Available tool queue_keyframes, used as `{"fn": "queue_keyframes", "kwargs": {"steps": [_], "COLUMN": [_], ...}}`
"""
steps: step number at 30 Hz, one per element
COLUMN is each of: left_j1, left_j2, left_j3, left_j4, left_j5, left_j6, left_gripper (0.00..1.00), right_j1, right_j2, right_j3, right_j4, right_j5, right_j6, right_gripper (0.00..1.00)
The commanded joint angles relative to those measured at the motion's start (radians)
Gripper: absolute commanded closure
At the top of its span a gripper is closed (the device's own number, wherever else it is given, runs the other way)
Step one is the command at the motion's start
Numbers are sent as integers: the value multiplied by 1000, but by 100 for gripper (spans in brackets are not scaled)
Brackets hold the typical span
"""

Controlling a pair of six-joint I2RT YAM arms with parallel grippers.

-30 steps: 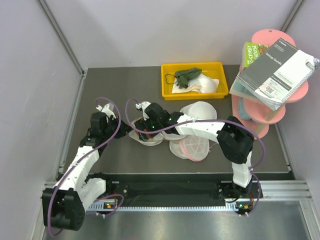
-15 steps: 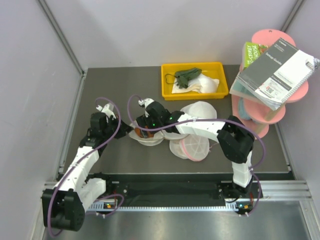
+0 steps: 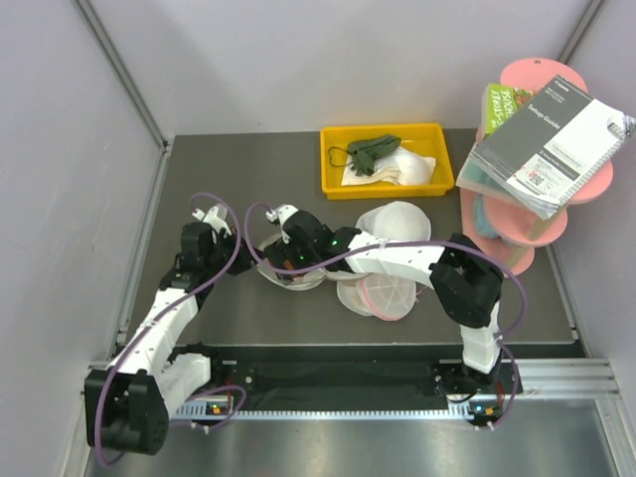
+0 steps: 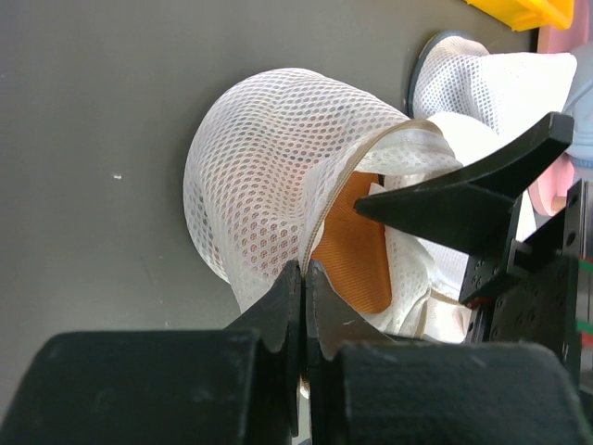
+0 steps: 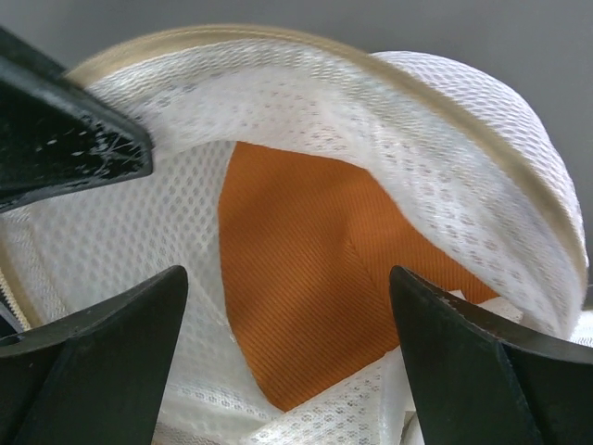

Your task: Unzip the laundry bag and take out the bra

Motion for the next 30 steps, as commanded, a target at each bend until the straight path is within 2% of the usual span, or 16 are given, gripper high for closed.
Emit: {"fn": "queue_keyframes", "kwargs": {"steps": [1, 7, 13, 14, 16, 17, 19, 20, 30], "left_j1": [-3, -3, -3, -3, -3, -3, -3, -3, -3], "left_j2": [7, 1, -13, -13, -10, -8, -4, -2, 21], "left_j3": [25, 23, 18, 14, 11, 9, 6, 5, 5], "left_j4": [63, 56, 41, 40, 41, 41, 43, 44, 50], "left_j5": [17, 17, 11, 13, 11, 11, 11, 11, 13], "left_j6": [-3, -3, 5, 8, 6, 6, 6, 5, 9], "left_gripper": [100, 100, 100, 100, 100, 100, 100, 100, 100], "right_j1": [28, 28, 27, 27, 27, 27, 27, 27, 25], "right_j2": [10, 61, 73, 67, 41, 30, -2, -14, -155], "right_j3": [-17, -5, 3, 3, -2, -5, -12, -17, -77], "right_j4": [-13, -16, -10, -5, 4, 15, 26, 41, 112], "right_j5": [22, 102, 149, 149, 155, 154, 149, 146, 62], "right_j6": [-15, -4, 23, 23, 23, 19, 13, 11, 11], "right_gripper": [9, 11, 45, 56, 70, 79, 89, 98, 100]}}
